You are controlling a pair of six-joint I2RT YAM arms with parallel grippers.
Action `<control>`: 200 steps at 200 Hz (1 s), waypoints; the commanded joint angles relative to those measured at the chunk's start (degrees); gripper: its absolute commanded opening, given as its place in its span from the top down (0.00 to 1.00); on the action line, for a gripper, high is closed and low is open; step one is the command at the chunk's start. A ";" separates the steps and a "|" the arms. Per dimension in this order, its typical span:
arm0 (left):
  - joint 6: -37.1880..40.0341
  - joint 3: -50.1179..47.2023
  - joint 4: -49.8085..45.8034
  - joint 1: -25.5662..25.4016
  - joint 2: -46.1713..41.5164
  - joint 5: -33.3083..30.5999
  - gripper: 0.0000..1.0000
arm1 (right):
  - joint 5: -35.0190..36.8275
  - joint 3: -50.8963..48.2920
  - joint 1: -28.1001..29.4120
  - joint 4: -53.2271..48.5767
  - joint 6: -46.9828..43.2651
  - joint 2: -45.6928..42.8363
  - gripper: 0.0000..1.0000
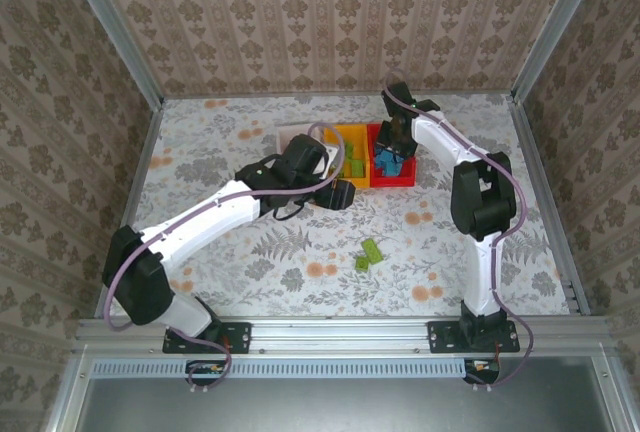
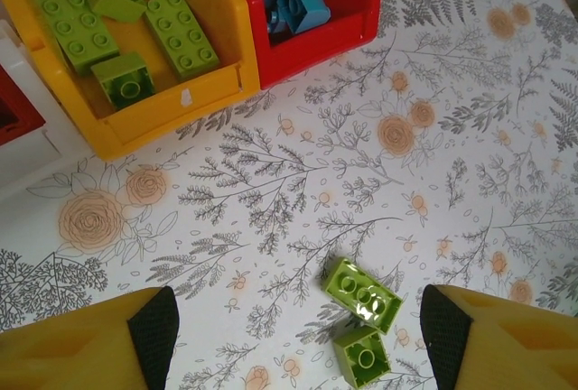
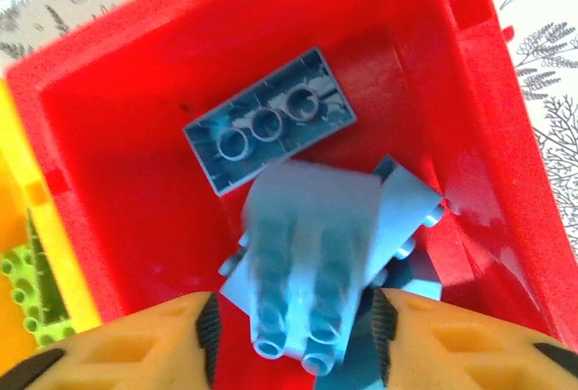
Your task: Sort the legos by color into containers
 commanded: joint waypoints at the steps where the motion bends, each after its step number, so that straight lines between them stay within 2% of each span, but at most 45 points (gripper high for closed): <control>1: -0.61 0.45 -5.00 -0.30 2.97 2.62 0.26 | 1.65 2.75 -0.32 -3.79 -2.02 -1.00 0.42; 16: -0.17 0.24 -6.49 -0.82 4.82 4.82 0.25 | 2.21 2.16 -0.21 -4.13 -2.64 -3.41 0.37; 41: 3.10 -0.36 -8.66 -3.86 7.01 6.85 0.24 | 2.41 -1.96 0.12 -3.12 -3.10 -10.33 0.34; 87: 6.38 1.48 -12.57 -12.09 13.60 7.63 0.23 | 1.89 -18.99 2.81 0.06 -2.12 -28.26 0.33; 143: 1.49 7.20 -17.00 -17.54 23.28 4.42 0.21 | -4.90 -40.24 3.63 0.42 0.85 -50.51 0.28; 200: -1.97 9.94 -18.13 -18.39 28.30 0.52 0.24 | -7.54 -48.83 3.64 -7.85 2.21 -64.42 0.30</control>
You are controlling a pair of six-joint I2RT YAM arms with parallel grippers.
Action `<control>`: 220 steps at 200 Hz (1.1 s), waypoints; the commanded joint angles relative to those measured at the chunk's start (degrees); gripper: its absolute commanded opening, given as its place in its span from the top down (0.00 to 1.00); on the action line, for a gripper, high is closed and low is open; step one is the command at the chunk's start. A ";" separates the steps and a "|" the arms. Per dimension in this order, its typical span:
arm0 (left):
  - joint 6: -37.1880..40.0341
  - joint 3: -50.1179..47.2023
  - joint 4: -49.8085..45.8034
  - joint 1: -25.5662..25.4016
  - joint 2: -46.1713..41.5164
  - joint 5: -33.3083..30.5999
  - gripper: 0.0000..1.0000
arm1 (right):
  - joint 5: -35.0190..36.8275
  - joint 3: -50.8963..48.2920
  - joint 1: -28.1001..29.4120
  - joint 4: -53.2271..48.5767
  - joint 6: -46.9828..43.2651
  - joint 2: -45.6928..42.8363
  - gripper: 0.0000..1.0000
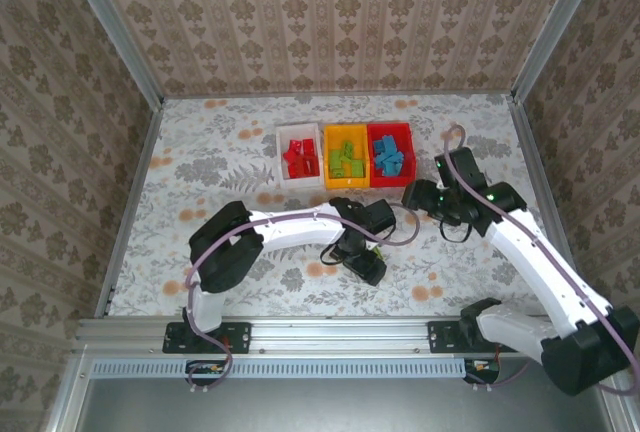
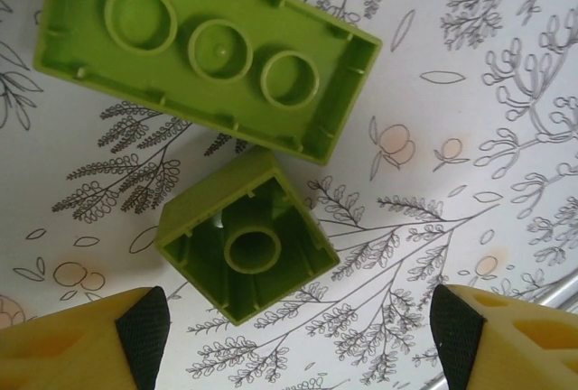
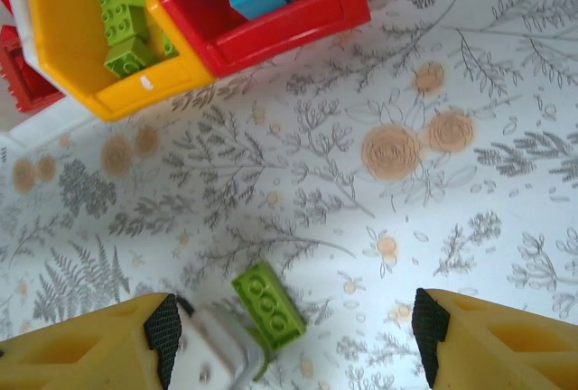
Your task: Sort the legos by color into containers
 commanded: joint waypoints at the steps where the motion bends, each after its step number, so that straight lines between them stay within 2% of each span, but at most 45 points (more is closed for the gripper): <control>1: -2.58 1.63 -2.17 -0.07 1.92 -2.60 0.24 | -2.51 -2.34 0.03 -5.01 1.25 -3.83 0.30; 23: -3.04 2.45 -2.04 -0.14 3.72 -3.70 0.32 | -3.01 -3.76 -0.01 -6.81 1.75 -6.19 0.32; 69: -2.69 3.29 -0.73 -0.12 4.24 -6.02 0.55 | -4.09 -5.20 -0.05 -7.40 2.50 -8.04 0.34; 91: -2.76 2.64 -0.66 -0.14 2.91 -7.31 0.60 | -4.67 -5.66 0.06 -7.31 2.19 -8.30 0.35; 118: -3.21 1.61 -3.16 0.39 -0.62 -10.66 0.60 | -6.46 -6.12 0.02 -6.63 0.75 -8.15 0.35; 148: -3.61 0.61 -5.81 5.14 -7.34 -12.32 0.60 | -12.66 -7.73 0.65 -2.41 -1.46 -7.50 0.37; 172: -2.84 2.55 -6.07 11.13 -10.91 -11.23 0.60 | -14.82 -8.64 4.27 1.45 -2.23 -5.62 0.37; 199: -1.35 8.59 -5.61 18.05 -9.69 -10.08 0.60 | -13.21 -7.79 8.96 4.31 -1.79 -1.57 0.38; 220: -0.85 15.72 -5.51 21.82 -5.82 -9.88 0.60 | -13.01 -7.16 9.91 6.62 -1.01 0.98 0.38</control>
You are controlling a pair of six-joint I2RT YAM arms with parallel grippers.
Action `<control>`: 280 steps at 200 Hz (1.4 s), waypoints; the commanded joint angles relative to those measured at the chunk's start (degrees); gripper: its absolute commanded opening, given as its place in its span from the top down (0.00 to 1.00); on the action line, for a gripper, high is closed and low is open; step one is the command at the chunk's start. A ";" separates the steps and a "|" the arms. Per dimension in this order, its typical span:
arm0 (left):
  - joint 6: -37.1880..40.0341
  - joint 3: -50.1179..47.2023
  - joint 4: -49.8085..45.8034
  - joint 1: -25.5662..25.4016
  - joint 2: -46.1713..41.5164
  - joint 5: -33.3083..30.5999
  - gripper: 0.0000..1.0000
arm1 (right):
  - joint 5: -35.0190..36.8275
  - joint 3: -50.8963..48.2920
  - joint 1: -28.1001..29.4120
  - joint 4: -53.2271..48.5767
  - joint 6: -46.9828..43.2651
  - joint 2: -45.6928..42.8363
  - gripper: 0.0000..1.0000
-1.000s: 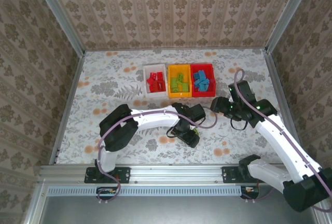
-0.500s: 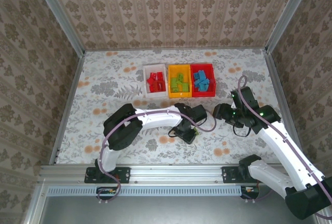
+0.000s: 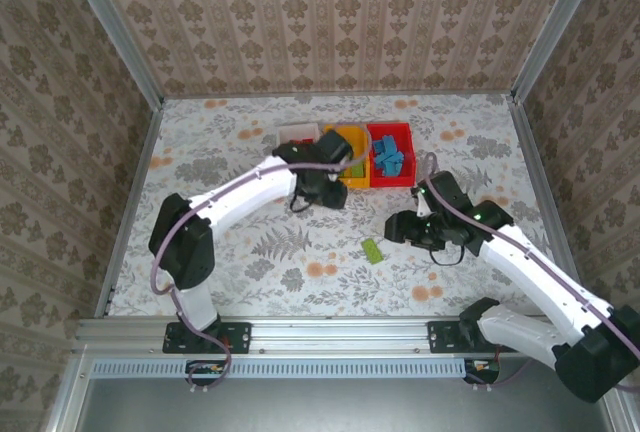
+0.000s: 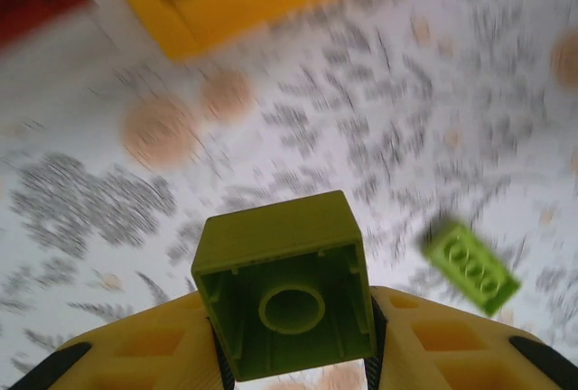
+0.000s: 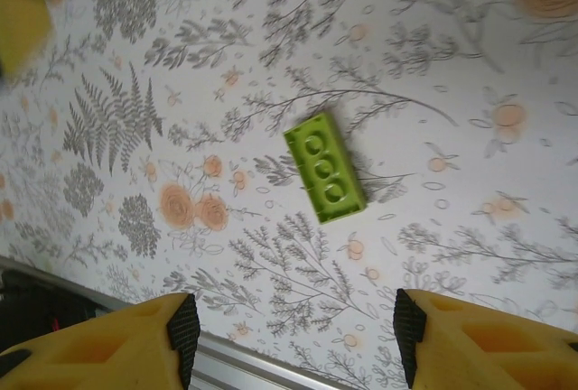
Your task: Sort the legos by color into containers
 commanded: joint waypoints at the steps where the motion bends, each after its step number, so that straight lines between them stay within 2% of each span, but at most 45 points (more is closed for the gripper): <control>1: 1.60 6.66 -0.64 2.73 3.57 -0.03 0.60 | -0.89 0.74 1.10 4.07 -0.07 2.08 0.38; 35: 1.58 18.82 -1.52 5.07 12.25 -1.45 0.60 | 0.84 3.64 1.33 2.89 -1.94 6.83 0.38; 85: 0.11 35.54 -5.91 4.92 26.37 -3.18 0.60 | 1.39 6.49 1.37 1.20 -4.18 9.47 0.36; 112: -0.57 39.40 -6.71 4.90 30.89 -3.15 0.59 | 1.55 7.21 1.32 0.20 -5.18 10.28 0.36; 144: -1.82 39.37 -7.06 4.91 33.01 -2.59 0.57 | 0.79 7.05 1.24 0.23 -7.03 11.05 0.31; 182: -2.27 38.61 -6.26 4.95 33.56 -1.15 0.38 | -0.66 6.68 1.25 1.63 -8.04 11.92 0.28; 222: -2.74 39.15 -6.01 4.86 30.48 -1.38 0.36 | 0.20 6.97 1.27 1.52 -10.28 13.73 0.27; 252: -5.10 35.14 -4.29 4.86 22.61 -2.07 0.35 | 2.74 6.34 2.09 1.56 -13.35 16.91 0.25; 280: -7.79 20.47 3.01 4.90 9.56 -2.03 0.32 | 6.19 7.31 4.65 2.17 -15.41 22.69 0.23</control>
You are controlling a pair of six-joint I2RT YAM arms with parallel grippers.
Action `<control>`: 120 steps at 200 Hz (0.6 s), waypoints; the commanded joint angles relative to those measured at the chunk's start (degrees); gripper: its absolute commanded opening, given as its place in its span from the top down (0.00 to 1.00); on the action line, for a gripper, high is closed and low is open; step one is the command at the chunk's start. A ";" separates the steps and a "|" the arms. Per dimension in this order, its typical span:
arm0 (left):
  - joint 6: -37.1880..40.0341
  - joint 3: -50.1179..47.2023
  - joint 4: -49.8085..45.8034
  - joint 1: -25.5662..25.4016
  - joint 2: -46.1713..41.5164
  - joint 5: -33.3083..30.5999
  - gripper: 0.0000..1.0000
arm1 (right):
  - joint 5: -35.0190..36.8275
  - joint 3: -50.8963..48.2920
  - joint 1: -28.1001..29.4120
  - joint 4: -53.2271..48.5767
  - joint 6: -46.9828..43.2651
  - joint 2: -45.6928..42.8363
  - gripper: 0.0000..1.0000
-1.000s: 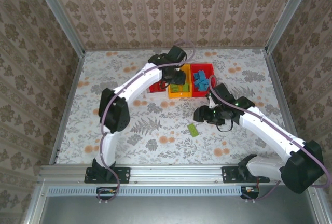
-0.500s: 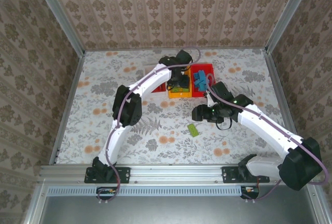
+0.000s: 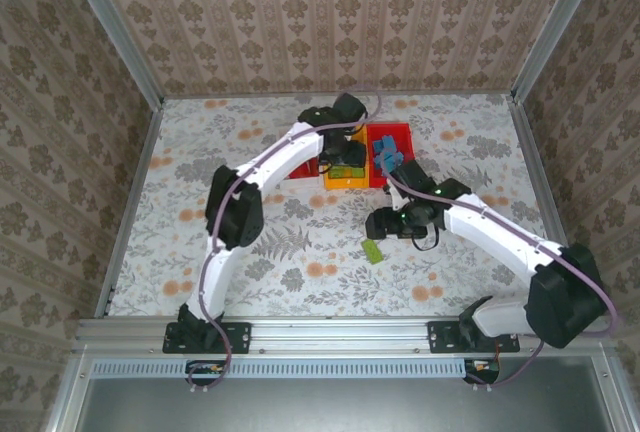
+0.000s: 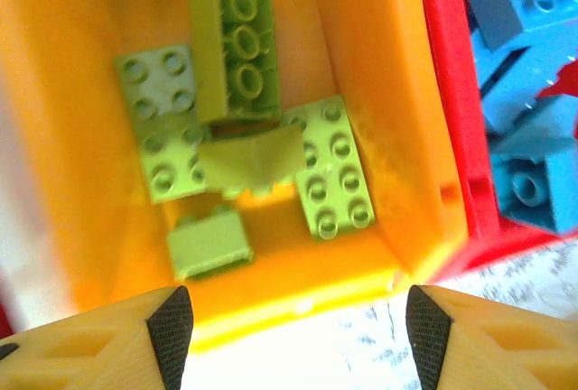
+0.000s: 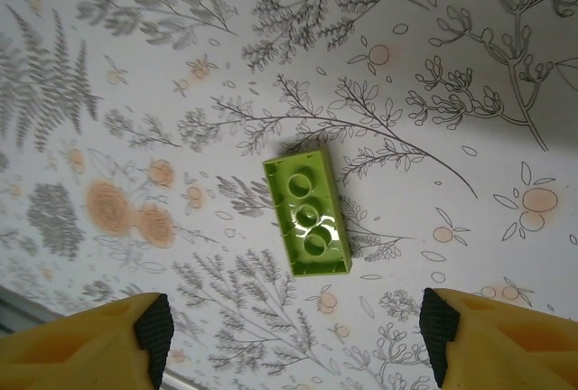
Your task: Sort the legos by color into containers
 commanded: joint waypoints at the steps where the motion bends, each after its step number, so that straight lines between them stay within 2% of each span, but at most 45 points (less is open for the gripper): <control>1: -3.62 -9.07 5.77 0.09 -14.63 -0.23 0.32 | 4.27 1.71 2.21 0.03 -3.57 4.79 0.23; 43: -7.72 -36.82 17.90 0.00 -39.36 1.26 0.29 | 9.67 5.02 5.72 -0.32 -4.32 14.16 0.24; 63: -8.37 -47.36 20.64 -0.09 -50.11 0.64 0.29 | 11.34 5.84 6.52 -1.39 -3.85 18.10 0.26; 86: -9.14 -54.25 19.08 0.07 -58.42 -0.37 0.28 | 11.11 5.49 7.59 -0.18 -4.14 20.83 0.29; 120: -9.61 -57.83 15.46 0.13 -63.96 -0.91 0.28 | 12.36 6.45 9.93 -0.23 -3.93 23.75 0.34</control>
